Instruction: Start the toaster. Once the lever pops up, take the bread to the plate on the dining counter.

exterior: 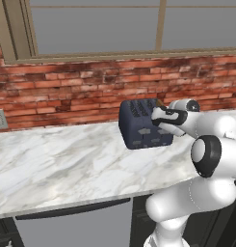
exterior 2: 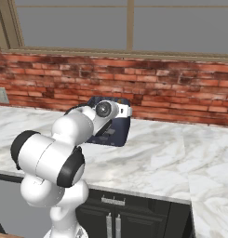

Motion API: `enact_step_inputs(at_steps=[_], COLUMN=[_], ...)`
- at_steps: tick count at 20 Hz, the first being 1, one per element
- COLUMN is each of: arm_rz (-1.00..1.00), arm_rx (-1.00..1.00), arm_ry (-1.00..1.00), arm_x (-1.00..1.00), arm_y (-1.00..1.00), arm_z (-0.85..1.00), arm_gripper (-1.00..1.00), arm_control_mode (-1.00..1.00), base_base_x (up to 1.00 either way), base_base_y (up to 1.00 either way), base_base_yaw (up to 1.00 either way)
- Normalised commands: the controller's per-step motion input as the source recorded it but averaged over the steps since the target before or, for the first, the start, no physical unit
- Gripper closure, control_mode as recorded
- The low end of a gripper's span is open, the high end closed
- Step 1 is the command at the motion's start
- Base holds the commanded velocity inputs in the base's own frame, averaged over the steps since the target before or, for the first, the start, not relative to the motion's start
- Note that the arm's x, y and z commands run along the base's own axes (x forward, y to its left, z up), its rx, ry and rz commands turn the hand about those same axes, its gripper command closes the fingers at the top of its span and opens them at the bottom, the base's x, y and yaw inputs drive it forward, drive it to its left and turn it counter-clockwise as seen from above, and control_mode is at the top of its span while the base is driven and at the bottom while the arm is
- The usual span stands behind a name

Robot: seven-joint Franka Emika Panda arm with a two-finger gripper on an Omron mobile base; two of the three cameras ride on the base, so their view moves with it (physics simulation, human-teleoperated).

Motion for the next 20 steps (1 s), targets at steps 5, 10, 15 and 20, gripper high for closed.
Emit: enact_step_inputs(at_steps=[5,10,15,20], arm_rz=[0.0,0.0,0.0,0.0], arm_rx=[0.0,0.0,0.0,0.0], arm_ry=[0.0,0.0,0.0,0.0], arm_x=[0.0,0.0,0.0,0.0], arm_y=[0.0,0.0,0.0,0.0], arm_z=[0.0,0.0,0.0,0.0], arm_gripper=[-1.0,-1.0,-1.0,-1.0], arm_control_mode=[-1.0,-1.0,-1.0,-1.0], base_base_x=[0.0,0.0,0.0,0.0], base_base_y=[0.0,0.0,0.0,0.0], base_base_yaw=[0.0,0.0,0.0,0.0])
